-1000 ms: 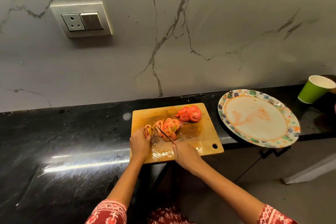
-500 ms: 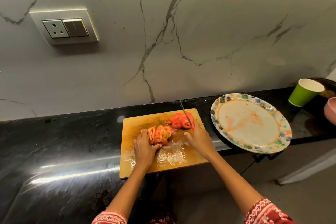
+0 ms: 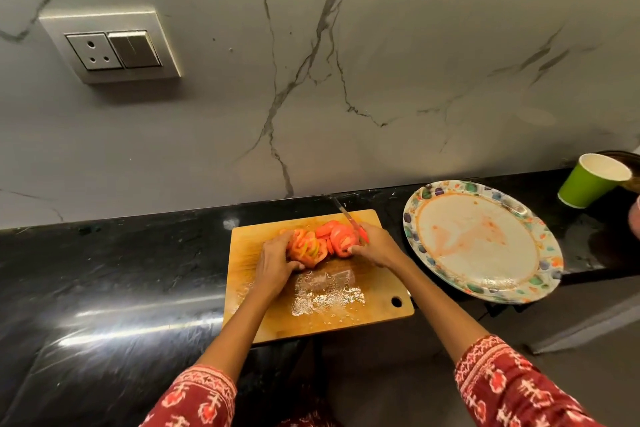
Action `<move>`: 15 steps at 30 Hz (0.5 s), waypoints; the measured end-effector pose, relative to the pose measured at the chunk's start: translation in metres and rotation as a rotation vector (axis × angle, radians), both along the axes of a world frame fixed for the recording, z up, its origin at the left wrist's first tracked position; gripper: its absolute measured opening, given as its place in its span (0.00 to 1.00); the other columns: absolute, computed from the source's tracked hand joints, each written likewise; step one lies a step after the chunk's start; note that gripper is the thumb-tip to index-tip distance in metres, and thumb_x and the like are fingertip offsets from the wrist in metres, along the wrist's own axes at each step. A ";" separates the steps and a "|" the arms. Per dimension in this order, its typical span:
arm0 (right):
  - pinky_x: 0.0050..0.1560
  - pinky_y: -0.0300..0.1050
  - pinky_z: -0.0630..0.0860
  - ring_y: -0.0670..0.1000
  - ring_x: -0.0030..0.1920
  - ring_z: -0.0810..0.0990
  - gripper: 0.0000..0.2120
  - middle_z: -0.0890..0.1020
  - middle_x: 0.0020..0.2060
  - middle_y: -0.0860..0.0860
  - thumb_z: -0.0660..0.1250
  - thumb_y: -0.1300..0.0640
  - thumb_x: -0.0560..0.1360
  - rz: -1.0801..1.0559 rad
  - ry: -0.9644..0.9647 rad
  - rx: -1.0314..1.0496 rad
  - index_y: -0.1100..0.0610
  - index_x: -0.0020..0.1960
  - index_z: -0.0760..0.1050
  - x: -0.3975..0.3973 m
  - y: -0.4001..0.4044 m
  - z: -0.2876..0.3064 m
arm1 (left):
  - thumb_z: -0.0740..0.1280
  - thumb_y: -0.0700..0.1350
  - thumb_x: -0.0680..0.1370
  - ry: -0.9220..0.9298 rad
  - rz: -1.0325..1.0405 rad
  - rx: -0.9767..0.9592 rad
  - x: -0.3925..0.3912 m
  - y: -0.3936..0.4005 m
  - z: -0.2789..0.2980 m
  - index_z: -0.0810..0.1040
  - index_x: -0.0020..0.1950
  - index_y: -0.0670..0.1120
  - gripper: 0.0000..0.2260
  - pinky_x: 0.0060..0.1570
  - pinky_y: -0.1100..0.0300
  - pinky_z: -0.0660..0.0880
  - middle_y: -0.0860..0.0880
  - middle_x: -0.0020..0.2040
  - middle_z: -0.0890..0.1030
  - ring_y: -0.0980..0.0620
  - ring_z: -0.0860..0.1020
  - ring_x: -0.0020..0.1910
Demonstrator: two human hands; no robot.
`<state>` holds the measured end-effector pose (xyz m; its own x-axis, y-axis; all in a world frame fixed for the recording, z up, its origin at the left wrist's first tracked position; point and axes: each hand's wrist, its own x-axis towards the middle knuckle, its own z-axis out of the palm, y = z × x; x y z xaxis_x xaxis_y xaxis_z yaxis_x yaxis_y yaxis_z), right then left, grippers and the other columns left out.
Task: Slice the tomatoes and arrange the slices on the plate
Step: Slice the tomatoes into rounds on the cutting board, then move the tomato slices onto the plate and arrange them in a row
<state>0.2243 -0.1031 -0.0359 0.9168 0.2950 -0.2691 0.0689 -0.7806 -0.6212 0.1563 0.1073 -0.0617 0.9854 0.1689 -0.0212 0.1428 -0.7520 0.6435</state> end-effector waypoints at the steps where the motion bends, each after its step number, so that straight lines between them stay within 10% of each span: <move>1: 0.54 0.48 0.73 0.57 0.58 0.76 0.21 0.77 0.59 0.56 0.69 0.53 0.73 -0.041 -0.015 -0.003 0.59 0.64 0.70 0.000 -0.004 -0.001 | 0.75 0.42 0.68 0.019 0.000 0.015 0.000 0.003 0.001 0.64 0.71 0.46 0.35 0.65 0.49 0.67 0.43 0.66 0.71 0.44 0.67 0.67; 15: 0.41 0.47 0.66 0.61 0.52 0.78 0.14 0.80 0.50 0.60 0.54 0.54 0.82 -0.255 -0.223 -0.206 0.63 0.54 0.72 -0.033 -0.036 -0.021 | 0.65 0.38 0.76 -0.204 0.161 -0.002 -0.027 -0.005 -0.007 0.72 0.65 0.39 0.17 0.60 0.54 0.66 0.41 0.61 0.76 0.43 0.71 0.61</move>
<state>0.1914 -0.1388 -0.0565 0.9964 0.0111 -0.0845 -0.0274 -0.8968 -0.4415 0.1297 0.1025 -0.0690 0.9297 0.3241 0.1748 0.1275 -0.7287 0.6728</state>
